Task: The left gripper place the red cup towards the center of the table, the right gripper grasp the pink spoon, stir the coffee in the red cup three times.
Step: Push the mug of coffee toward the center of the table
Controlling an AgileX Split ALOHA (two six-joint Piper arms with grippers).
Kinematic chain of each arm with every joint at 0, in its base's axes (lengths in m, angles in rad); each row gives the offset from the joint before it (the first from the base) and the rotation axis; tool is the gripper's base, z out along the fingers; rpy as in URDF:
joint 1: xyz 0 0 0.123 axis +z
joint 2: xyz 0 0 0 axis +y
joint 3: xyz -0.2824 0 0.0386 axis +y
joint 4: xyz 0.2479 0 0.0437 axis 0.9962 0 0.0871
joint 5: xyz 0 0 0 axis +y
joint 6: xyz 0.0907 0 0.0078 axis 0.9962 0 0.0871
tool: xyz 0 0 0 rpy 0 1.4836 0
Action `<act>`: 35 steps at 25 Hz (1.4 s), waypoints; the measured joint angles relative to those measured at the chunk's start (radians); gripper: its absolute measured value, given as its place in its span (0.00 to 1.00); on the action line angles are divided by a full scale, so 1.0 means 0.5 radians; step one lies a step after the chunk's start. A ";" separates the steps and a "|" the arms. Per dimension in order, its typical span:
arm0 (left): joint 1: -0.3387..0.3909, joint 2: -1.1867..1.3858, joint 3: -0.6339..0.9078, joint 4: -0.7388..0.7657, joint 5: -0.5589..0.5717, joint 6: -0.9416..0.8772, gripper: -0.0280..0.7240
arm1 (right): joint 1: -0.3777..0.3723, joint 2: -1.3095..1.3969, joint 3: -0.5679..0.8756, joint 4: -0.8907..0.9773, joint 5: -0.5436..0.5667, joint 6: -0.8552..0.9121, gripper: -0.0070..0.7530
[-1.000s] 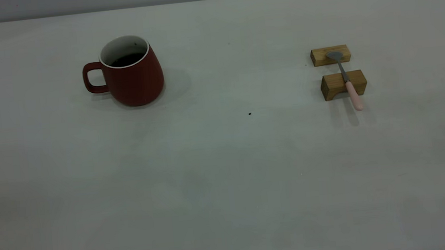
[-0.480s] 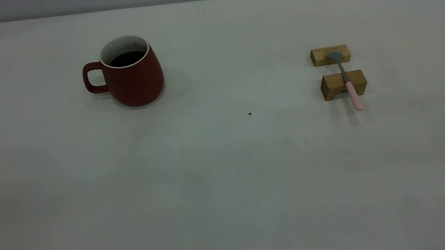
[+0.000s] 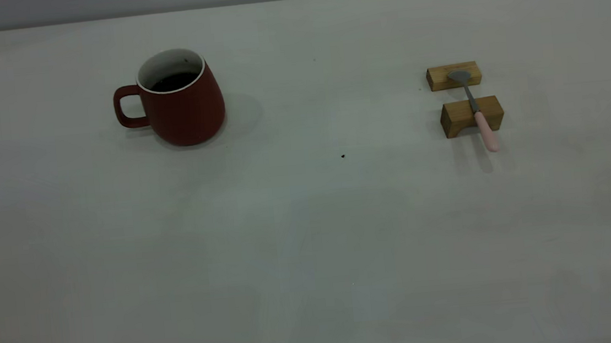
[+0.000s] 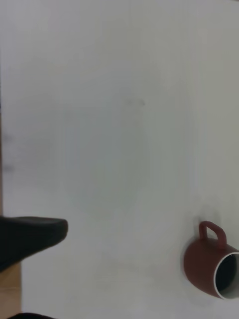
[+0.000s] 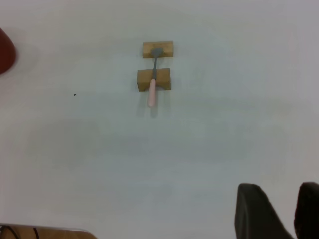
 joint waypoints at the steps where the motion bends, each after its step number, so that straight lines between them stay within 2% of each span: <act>1: 0.000 0.125 -0.025 -0.003 -0.063 0.000 0.63 | 0.000 0.000 0.000 0.000 0.000 0.000 0.32; 10: 0.000 1.265 -0.265 -0.002 -0.555 0.002 0.63 | 0.000 0.000 0.000 0.000 0.000 0.000 0.32; 18: 0.000 2.041 -0.749 -0.002 -0.616 0.096 0.63 | 0.000 0.000 0.000 0.000 0.000 0.000 0.32; 24: 0.000 2.689 -1.353 -0.011 -0.503 0.369 0.63 | 0.000 0.000 0.001 0.000 0.000 0.000 0.32; 31: 0.000 3.415 -2.065 -0.308 -0.116 1.267 0.63 | 0.000 0.000 0.001 0.000 0.000 0.000 0.32; 35: -0.024 3.781 -2.404 -0.386 0.003 1.685 0.63 | 0.000 0.000 0.001 0.000 0.000 0.000 0.32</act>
